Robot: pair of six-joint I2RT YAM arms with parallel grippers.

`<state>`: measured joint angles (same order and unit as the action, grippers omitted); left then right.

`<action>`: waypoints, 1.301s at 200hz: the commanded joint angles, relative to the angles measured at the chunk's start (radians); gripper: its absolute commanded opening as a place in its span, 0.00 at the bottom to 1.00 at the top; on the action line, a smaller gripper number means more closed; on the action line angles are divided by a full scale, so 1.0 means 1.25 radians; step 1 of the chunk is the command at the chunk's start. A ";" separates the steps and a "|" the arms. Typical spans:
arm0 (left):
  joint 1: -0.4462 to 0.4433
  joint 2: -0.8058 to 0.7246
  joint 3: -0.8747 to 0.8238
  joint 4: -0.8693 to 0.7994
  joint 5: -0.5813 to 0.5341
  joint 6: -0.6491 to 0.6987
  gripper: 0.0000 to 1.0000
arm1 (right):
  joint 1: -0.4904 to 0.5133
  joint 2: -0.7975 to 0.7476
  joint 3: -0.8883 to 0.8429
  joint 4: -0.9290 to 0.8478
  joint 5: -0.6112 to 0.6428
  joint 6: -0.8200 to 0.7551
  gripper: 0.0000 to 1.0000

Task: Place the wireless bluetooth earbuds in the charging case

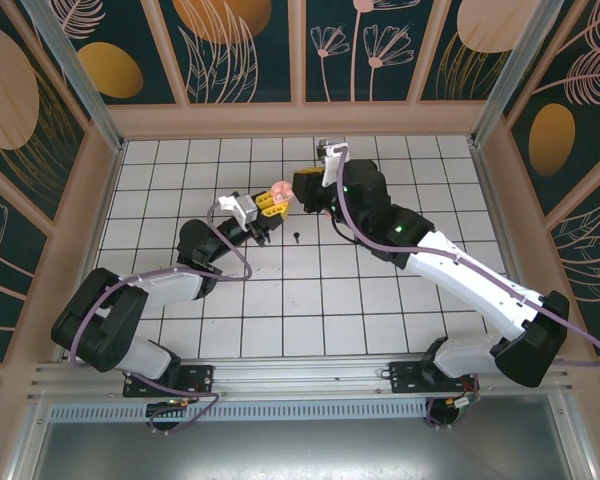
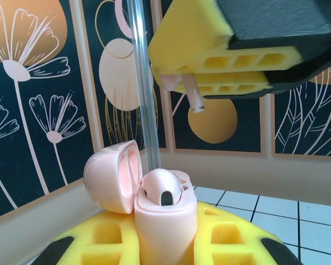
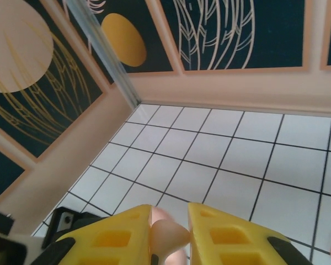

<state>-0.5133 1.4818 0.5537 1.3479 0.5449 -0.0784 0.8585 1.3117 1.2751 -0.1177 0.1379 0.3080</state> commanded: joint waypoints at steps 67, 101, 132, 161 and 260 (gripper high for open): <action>-0.009 0.012 0.034 0.030 0.033 0.001 0.00 | 0.023 0.004 -0.030 0.079 -0.002 -0.009 0.22; -0.009 0.011 0.039 0.032 0.033 0.000 0.00 | 0.025 0.013 -0.033 0.083 -0.005 -0.005 0.22; -0.009 0.012 0.042 0.038 0.030 -0.001 0.00 | 0.028 0.019 -0.035 0.081 -0.006 0.000 0.21; -0.010 0.011 0.043 0.040 0.028 -0.002 0.00 | 0.030 0.020 -0.043 0.080 -0.004 0.006 0.21; -0.011 0.001 0.040 0.041 0.035 -0.005 0.00 | 0.029 0.038 -0.047 0.084 0.022 0.004 0.20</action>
<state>-0.5182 1.4933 0.5838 1.3495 0.5659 -0.0795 0.8902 1.3430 1.2209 -0.0475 0.1375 0.3016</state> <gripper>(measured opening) 0.186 0.207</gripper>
